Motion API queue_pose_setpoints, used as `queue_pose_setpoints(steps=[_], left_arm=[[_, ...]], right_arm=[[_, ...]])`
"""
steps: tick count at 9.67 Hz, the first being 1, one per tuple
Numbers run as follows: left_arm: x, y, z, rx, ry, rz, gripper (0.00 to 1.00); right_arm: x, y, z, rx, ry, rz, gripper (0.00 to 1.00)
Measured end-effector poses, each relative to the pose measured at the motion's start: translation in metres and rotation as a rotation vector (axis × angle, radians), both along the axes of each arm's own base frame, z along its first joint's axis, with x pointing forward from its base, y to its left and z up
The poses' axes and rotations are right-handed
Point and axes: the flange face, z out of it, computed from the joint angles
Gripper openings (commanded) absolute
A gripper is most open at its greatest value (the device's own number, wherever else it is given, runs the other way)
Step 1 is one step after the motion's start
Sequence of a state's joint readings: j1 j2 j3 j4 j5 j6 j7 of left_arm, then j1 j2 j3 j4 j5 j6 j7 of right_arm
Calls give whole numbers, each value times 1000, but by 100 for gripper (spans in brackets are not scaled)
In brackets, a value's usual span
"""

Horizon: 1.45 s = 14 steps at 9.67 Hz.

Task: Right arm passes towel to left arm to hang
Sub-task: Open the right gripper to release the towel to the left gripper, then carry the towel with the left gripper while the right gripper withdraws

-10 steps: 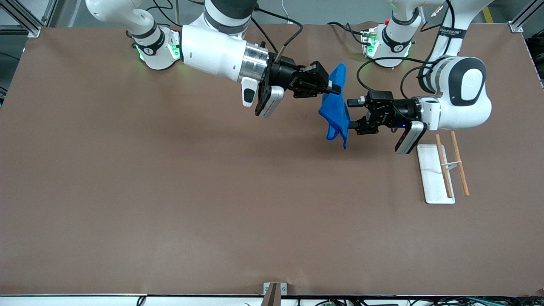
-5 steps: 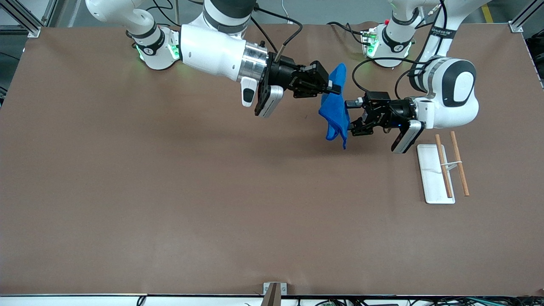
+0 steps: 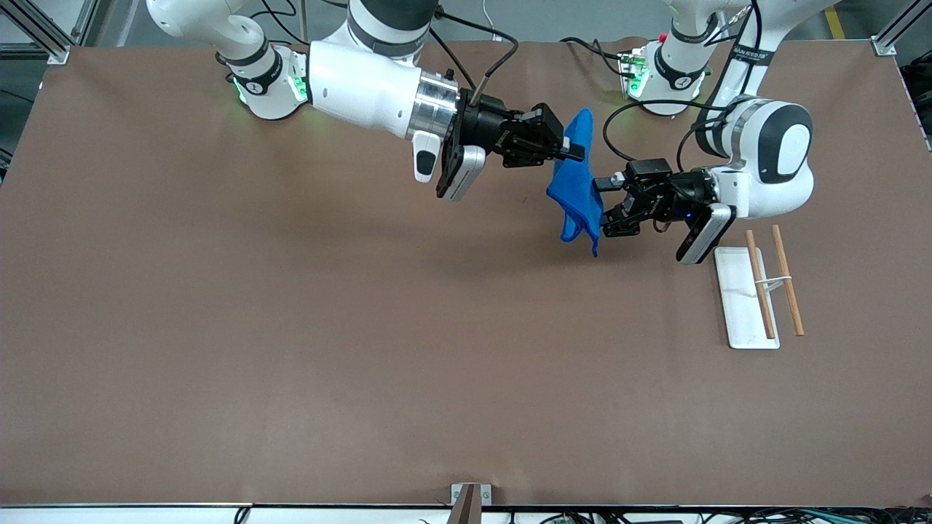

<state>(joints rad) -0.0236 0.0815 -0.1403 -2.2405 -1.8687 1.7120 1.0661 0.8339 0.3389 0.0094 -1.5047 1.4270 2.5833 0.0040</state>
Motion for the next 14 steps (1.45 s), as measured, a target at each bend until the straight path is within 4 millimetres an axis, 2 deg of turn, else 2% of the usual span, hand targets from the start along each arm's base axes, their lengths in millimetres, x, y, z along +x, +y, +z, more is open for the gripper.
queue_pose_setpoints(steps=[2,6,7,8,10,11,12,14], left_arm=[[0,0,1,0,-2,0,3],[-1,1,5,0,-7,2,2],[-1,2,5,0,-7,3,2],[-1,2,5,-1,-4,4,2],[0,5,6,-2,1,9,0],[-1,6,5,15,4,-6,0],[-3,8,3,53,13,-38,0],[-3,22,9,175,71,-113,0]], right_arm=[[0,0,0,0,0,0,0],[0,0,1,2,-2,0,1],[0,0,2,3,-3,0,56],[1,0,3,4,-4,-2,100],[7,-6,3,1,-5,-17,100],[17,-16,2,-2,-6,-38,100],[31,-32,-3,-17,-8,-66,100],[70,-82,-23,-119,-43,-116,100]])
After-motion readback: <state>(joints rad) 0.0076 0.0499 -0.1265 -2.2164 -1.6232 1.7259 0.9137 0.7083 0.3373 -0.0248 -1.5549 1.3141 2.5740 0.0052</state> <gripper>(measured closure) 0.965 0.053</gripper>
